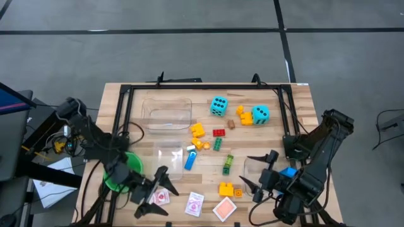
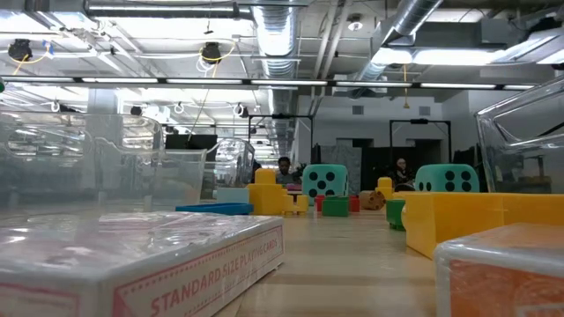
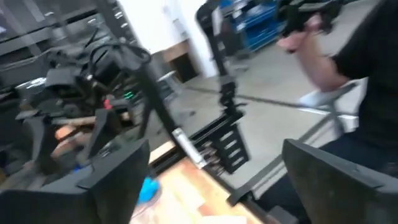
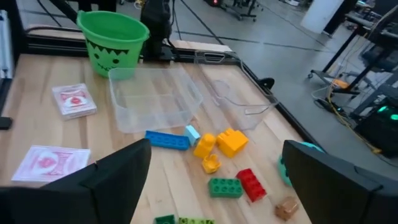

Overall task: Pick & Place Toys
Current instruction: Put the red playing card box into the bottom left transparent bin

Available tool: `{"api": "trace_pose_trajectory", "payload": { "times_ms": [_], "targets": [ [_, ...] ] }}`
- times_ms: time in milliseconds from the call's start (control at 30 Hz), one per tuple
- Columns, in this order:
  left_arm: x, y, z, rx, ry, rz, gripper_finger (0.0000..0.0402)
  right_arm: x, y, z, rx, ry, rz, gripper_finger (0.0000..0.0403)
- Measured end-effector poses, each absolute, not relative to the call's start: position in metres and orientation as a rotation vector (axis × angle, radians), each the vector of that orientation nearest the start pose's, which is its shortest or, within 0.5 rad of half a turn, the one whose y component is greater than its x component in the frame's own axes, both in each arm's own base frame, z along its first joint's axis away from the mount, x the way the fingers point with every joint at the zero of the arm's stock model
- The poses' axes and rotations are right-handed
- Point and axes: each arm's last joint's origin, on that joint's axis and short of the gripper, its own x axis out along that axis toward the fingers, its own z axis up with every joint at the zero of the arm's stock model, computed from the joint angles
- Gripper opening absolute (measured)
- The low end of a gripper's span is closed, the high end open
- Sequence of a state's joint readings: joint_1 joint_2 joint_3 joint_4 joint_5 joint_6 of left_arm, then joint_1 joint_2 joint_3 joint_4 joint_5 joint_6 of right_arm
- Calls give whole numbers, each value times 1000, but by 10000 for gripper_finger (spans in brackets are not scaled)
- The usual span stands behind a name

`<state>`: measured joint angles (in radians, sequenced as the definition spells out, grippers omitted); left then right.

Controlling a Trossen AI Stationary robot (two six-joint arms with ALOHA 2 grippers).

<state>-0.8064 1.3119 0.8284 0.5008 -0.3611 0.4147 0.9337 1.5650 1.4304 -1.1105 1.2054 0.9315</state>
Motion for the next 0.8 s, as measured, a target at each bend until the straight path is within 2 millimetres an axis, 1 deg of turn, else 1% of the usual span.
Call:
{"api": "trace_pose_trajectory", "payload": {
  "times_ms": [67, 133, 300, 467, 533, 667, 800],
  "targets": [
    [209, -211, 299, 403, -88, -380, 388, 199, 218, 323, -197, 412, -467, 355],
    [209, -218, 299, 399, -75, -348, 396, 201, 214, 325, -203, 417, -481, 356],
    [213, -235, 297, 364, 31, -356, 386, 205, 206, 326, -232, 437, -514, 356],
    [223, -251, 291, 378, 160, -223, 388, 207, 196, 330, -237, 443, -543, 356],
    [226, -259, 290, 375, 204, -204, 391, 209, 194, 330, -243, 440, -552, 356],
    [227, -276, 296, 393, 240, -124, 393, 207, 191, 335, -231, 432, -556, 356],
    [224, -294, 300, 394, 272, -125, 395, 207, 190, 337, -226, 430, -552, 356]
  ]
}}
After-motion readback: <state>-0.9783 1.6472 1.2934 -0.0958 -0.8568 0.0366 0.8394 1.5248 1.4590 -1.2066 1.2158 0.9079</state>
